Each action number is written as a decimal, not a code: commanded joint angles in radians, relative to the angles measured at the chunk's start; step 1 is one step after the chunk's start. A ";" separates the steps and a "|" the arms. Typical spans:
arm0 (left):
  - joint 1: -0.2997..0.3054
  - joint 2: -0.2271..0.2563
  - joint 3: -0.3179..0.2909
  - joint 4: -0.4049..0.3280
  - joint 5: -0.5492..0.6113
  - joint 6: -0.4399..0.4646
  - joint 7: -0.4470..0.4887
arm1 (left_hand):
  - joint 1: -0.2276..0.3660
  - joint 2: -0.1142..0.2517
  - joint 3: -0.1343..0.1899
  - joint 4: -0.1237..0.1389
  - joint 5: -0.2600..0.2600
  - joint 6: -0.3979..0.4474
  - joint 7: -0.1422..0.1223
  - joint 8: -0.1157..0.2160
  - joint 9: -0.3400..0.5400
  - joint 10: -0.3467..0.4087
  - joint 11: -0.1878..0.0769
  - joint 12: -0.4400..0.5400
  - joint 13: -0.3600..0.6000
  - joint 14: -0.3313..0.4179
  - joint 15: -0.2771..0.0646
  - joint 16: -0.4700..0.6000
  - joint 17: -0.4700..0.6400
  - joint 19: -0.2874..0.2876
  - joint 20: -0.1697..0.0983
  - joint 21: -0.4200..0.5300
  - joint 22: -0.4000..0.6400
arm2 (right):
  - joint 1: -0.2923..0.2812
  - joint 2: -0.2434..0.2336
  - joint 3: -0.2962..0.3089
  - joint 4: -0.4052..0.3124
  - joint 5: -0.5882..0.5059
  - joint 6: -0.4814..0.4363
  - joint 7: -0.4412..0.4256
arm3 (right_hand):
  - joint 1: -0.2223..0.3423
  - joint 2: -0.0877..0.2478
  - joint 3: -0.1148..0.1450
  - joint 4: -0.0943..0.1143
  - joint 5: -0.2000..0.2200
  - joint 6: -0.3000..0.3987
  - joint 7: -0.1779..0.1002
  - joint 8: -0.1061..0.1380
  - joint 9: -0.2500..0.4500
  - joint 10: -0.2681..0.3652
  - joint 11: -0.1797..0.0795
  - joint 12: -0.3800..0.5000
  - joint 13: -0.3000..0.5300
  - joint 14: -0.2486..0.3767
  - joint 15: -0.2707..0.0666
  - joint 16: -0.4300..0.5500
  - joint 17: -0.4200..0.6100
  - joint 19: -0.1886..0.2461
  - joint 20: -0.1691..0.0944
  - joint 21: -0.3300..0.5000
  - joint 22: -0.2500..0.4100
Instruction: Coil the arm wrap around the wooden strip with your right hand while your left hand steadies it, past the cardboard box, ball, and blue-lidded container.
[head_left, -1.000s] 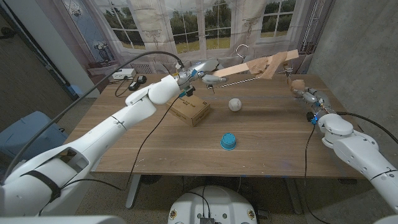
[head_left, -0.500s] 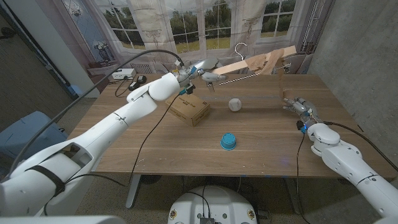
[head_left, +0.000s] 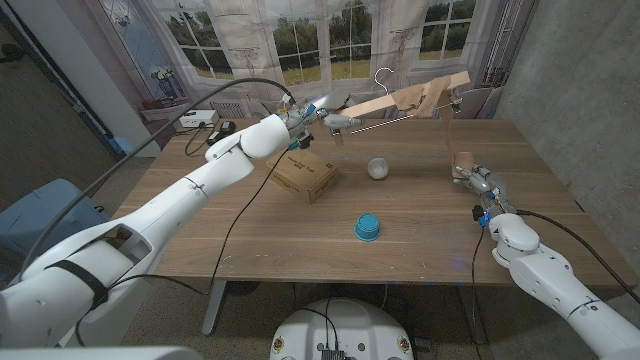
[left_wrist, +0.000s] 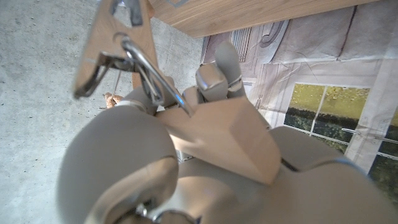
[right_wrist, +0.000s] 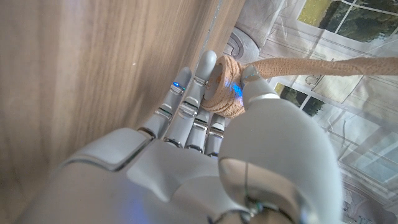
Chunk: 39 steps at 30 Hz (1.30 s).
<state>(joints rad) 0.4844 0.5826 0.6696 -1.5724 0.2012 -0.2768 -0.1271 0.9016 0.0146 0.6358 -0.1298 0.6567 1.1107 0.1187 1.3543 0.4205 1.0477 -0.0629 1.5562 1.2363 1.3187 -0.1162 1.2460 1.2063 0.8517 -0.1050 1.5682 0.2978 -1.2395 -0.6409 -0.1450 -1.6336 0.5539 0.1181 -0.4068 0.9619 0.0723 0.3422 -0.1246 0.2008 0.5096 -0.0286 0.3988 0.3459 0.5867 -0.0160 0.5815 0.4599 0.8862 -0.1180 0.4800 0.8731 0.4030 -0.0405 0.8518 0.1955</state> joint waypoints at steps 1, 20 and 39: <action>0.005 0.002 0.013 -0.027 0.096 0.052 0.079 | 0.003 0.000 0.007 -0.002 0.006 -0.024 0.041 0.003 0.003 0.021 -0.027 0.008 0.000 0.012 0.000 0.006 0.004 0.007 -0.052 0.006 0.005 | -0.133 -0.003 0.025 -0.118 -0.086 0.084 -0.099 | 0.063 0.085 0.007 0.000 0.010 0.476 0.009 0.066 0.002 0.337 -0.021 0.032 0.000 0.010 -0.077 0.004 0.005 -0.004 0.004 0.007 0.001; 0.037 0.025 0.042 -0.133 0.317 0.179 0.178 | 0.003 -0.001 0.011 -0.003 0.015 -0.021 0.045 0.006 -0.001 0.026 -0.029 0.008 0.001 0.017 0.000 0.016 0.009 0.012 -0.053 0.006 0.016 | -0.302 -0.075 0.092 -0.374 -0.259 0.009 -0.118 | 0.065 0.085 0.009 -0.003 0.010 0.479 0.014 0.065 0.003 0.343 -0.019 0.030 0.000 0.013 -0.075 0.007 0.010 -0.004 0.006 0.015 -0.001; 0.059 0.038 0.076 -0.215 0.486 0.317 0.188 | 0.003 -0.003 0.014 -0.004 0.022 -0.018 0.050 0.007 -0.008 0.031 -0.032 0.009 0.002 0.017 -0.003 0.029 0.012 0.015 -0.054 0.006 0.026 | -0.408 -0.061 0.162 -0.533 -0.428 -0.005 -0.081 | 0.067 0.085 0.011 -0.005 0.008 0.481 0.016 0.062 0.004 0.347 -0.019 0.029 0.004 0.015 -0.075 0.011 0.018 -0.005 0.007 0.026 -0.002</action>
<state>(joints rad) 0.5370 0.6149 0.7199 -1.7451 0.5781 -0.0365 0.0568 0.9015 0.0146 0.6398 -0.1338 0.6734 1.1108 0.1188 1.3542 0.4131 1.0480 -0.0627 1.5609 1.2363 1.3294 -0.1161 1.2664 1.2155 0.8575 -0.1092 1.5682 0.3185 -1.5868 -0.7080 -0.0250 -2.0762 0.2190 0.1238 -0.5070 0.9618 0.0723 0.3438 -0.1311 0.2079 0.5096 -0.0286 0.3988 0.3460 0.5868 -0.0160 0.5815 0.4601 0.8951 -0.1200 0.4846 0.8871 0.3979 -0.0353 0.8700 0.1900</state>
